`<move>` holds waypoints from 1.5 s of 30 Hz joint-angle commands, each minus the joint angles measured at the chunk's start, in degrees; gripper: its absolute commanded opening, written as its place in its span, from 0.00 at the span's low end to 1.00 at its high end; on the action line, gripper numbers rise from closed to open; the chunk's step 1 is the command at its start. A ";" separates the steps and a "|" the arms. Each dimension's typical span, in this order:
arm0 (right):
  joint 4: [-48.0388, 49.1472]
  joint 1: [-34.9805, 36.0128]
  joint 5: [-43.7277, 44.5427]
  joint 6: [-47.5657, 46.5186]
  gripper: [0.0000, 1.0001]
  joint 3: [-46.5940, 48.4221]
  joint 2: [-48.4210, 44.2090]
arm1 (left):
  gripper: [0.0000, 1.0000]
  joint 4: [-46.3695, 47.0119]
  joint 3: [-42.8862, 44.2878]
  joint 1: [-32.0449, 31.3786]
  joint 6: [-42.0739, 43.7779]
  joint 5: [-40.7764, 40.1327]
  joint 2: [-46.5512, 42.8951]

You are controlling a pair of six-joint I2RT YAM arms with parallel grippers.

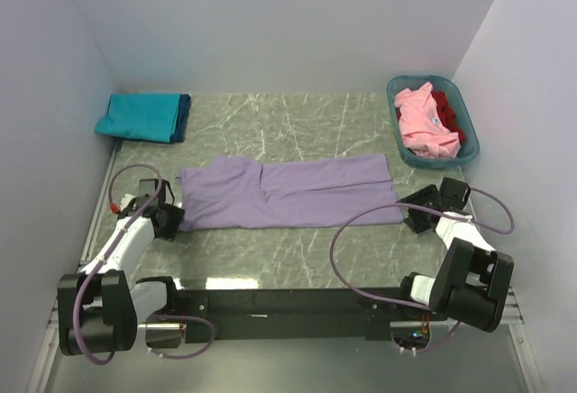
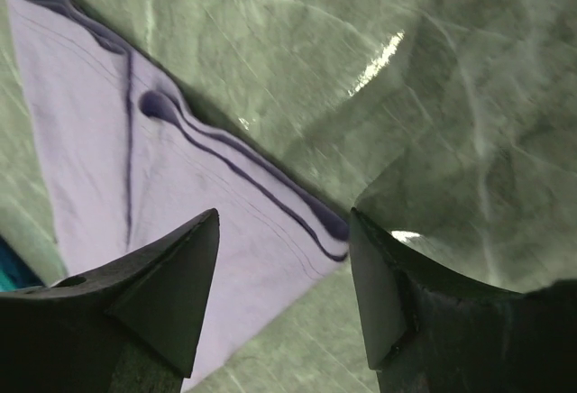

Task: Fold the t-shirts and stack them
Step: Fold the tshirt

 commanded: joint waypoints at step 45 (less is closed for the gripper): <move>-20.17 4.71 7.29 -6.52 0.00 1.60 3.15 | 0.10 -1.55 -3.33 16.22 2.70 0.35 -1.88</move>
